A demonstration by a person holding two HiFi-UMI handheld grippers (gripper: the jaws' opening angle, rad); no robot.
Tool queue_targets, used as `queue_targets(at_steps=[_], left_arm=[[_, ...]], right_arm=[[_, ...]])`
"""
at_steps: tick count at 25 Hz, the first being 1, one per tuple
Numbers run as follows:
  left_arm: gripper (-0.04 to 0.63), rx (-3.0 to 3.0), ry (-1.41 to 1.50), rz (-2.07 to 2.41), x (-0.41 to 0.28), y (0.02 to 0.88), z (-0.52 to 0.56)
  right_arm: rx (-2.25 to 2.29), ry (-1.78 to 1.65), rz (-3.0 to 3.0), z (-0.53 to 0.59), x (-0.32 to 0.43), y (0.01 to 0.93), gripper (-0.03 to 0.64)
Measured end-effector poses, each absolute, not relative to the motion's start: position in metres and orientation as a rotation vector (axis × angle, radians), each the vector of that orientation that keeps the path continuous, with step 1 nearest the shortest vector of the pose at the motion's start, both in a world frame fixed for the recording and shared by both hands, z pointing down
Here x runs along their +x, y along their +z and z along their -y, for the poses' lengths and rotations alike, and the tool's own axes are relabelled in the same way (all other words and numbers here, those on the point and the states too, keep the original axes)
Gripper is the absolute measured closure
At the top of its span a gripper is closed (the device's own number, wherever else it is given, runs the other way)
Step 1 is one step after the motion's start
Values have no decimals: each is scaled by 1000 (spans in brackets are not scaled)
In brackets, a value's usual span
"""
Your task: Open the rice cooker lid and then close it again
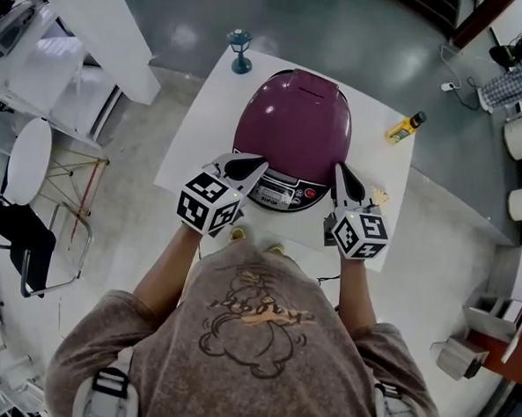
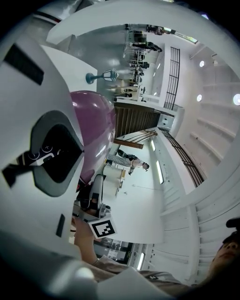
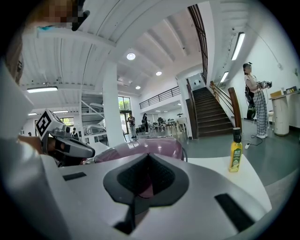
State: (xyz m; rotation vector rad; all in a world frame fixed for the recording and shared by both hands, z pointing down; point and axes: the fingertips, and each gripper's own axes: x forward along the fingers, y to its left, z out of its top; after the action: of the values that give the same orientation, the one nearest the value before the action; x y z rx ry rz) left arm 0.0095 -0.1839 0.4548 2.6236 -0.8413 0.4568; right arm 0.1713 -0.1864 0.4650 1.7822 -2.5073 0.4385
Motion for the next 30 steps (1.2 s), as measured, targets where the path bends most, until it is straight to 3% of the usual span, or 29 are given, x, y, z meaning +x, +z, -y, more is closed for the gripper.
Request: queue_targets(at_steps=[30], left_arm=[[575, 2574, 474, 873, 12, 463, 179]], right_arm=[[1740, 461, 2524, 185, 169, 470, 614]])
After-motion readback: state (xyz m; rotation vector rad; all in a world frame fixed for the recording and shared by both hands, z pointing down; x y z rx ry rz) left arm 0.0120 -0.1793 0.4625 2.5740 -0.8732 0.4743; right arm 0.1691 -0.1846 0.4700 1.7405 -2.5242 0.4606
